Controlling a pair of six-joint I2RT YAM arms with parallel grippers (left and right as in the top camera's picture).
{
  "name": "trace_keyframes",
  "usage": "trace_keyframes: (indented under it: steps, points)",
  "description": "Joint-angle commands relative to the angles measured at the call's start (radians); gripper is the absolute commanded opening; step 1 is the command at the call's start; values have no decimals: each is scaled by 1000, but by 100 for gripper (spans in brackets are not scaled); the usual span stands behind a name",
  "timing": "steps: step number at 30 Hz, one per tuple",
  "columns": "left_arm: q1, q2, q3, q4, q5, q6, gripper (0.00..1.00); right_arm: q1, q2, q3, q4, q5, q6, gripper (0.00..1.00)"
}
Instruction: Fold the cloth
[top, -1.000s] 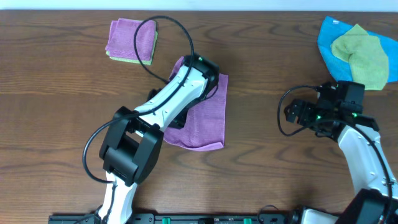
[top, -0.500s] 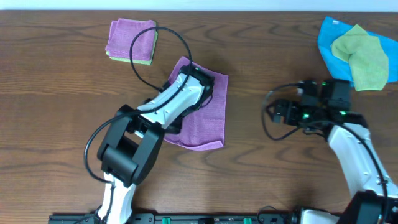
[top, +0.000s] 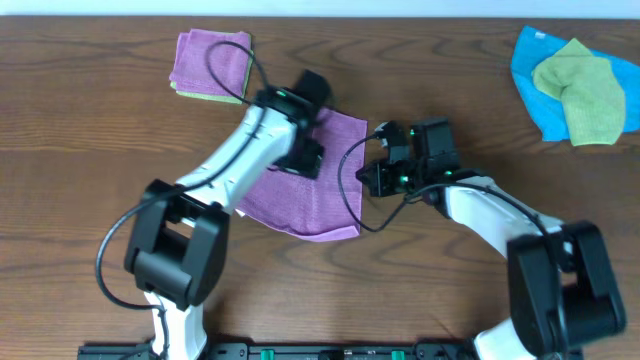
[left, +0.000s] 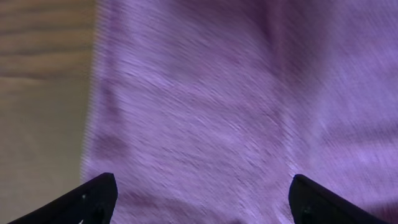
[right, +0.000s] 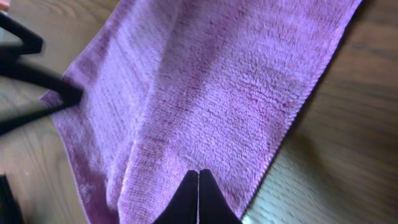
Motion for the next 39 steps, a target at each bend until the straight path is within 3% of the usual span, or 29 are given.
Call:
trace_keyframes:
  steps: [1,7,13,18,27,39]
  points:
    - [82,-2,7,13,39,23,88,24,34,3,40,-43,64,3]
    - [175,-1,5,81,260,96,89,83,45,5,97,72,67,1]
    - [158,18,5,163,388,101,91,135,106,5,231,250,67,1]
    - [135,77,5,173,359,67,90,142,130,5,274,323,68,1]
    - [130,190,5,191,215,-125,82,141,130,5,270,430,67,1]
    - [112,193,5,209,83,-257,81,192,168,5,282,478,67,2]
